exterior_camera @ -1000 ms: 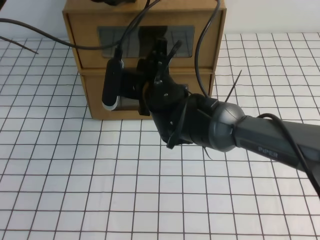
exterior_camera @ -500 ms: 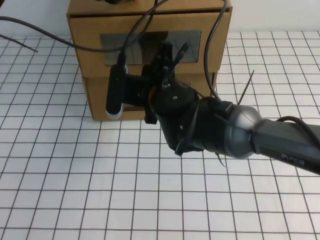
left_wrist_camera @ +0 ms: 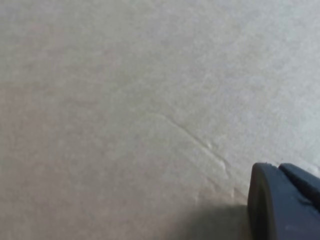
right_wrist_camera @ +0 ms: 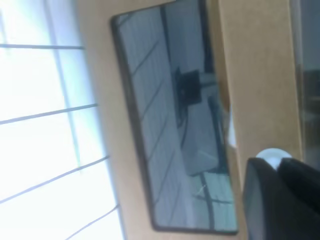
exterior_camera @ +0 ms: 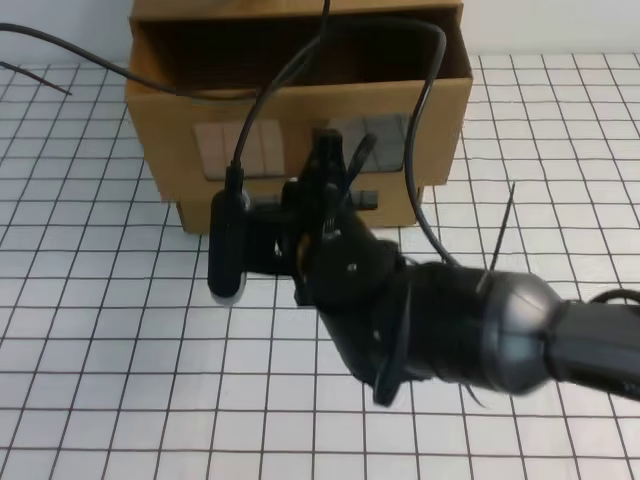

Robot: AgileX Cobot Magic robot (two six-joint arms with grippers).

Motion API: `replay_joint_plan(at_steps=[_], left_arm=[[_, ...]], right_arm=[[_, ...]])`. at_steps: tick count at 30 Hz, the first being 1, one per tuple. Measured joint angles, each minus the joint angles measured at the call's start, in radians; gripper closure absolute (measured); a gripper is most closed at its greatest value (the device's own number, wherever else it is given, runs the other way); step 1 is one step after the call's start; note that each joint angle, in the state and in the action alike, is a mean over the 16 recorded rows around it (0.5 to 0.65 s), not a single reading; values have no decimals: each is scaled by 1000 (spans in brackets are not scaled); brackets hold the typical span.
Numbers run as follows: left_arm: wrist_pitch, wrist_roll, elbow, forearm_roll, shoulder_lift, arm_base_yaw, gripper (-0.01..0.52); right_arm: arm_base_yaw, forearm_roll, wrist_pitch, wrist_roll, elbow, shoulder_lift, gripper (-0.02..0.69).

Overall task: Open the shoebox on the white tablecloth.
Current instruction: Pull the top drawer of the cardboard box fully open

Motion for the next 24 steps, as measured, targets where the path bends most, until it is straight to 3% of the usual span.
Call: replay_joint_plan(at_steps=[24], left_arm=[[0, 0, 0, 0, 0, 0, 516]], right_arm=[[212, 87, 154, 87, 193, -146, 655]])
